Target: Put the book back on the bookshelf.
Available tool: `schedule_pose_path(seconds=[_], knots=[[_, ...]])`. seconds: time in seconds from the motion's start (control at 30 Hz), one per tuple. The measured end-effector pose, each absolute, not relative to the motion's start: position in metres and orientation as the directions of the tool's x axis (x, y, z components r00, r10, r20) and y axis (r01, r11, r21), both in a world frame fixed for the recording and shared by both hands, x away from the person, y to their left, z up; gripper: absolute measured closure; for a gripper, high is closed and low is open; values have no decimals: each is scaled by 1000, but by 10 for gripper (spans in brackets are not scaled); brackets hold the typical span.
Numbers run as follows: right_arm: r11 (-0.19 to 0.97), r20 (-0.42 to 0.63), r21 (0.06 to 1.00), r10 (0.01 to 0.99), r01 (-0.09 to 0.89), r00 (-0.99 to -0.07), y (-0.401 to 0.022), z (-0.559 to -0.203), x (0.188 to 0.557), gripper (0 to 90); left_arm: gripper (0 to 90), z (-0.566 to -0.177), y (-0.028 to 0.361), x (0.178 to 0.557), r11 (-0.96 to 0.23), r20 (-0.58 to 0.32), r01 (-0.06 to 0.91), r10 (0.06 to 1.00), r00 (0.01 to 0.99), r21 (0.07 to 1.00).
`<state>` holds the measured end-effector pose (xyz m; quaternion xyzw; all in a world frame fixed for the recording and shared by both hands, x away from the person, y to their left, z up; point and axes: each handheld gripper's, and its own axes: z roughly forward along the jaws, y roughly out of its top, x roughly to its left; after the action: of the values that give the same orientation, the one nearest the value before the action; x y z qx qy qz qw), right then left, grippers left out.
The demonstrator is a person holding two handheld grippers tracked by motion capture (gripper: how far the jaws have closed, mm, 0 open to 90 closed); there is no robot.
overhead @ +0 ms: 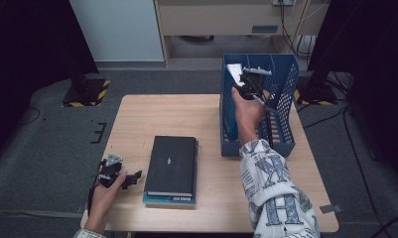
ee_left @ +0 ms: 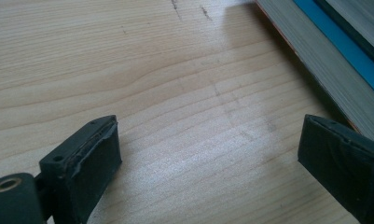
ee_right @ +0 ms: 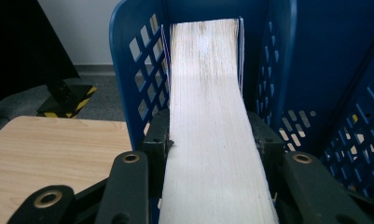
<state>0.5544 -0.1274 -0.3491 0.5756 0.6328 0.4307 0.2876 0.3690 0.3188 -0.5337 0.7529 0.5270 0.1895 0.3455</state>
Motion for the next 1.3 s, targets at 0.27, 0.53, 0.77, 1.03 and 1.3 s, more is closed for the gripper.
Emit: schedule_pose_path(seconds=[0.27, 0.53, 0.77, 1.03, 1.3], knots=[[-25, 142, 881, 967, 473, -213, -121, -351, 550, 532, 51, -534, 320, 369, -201, -82, 662, 925, 370, 722], [-49, 205, 865, 943, 500, -262, -124, -350, 534, 439, 51, -534, 318, 369, -204, -82, 664, 924, 373, 719], [-48, 237, 852, 923, 521, -303, -127, -352, 525, 440, 52, -534, 318, 368, -204, -78, 662, 926, 369, 721], [-42, 243, 852, 915, 523, -323, -127, -351, 522, 427, 52, -534, 319, 368, -198, -84, 664, 926, 367, 721], [-21, 235, 866, 900, 499, -368, -130, -353, 520, 307, 51, -534, 319, 369, -197, -85, 662, 926, 368, 723]])
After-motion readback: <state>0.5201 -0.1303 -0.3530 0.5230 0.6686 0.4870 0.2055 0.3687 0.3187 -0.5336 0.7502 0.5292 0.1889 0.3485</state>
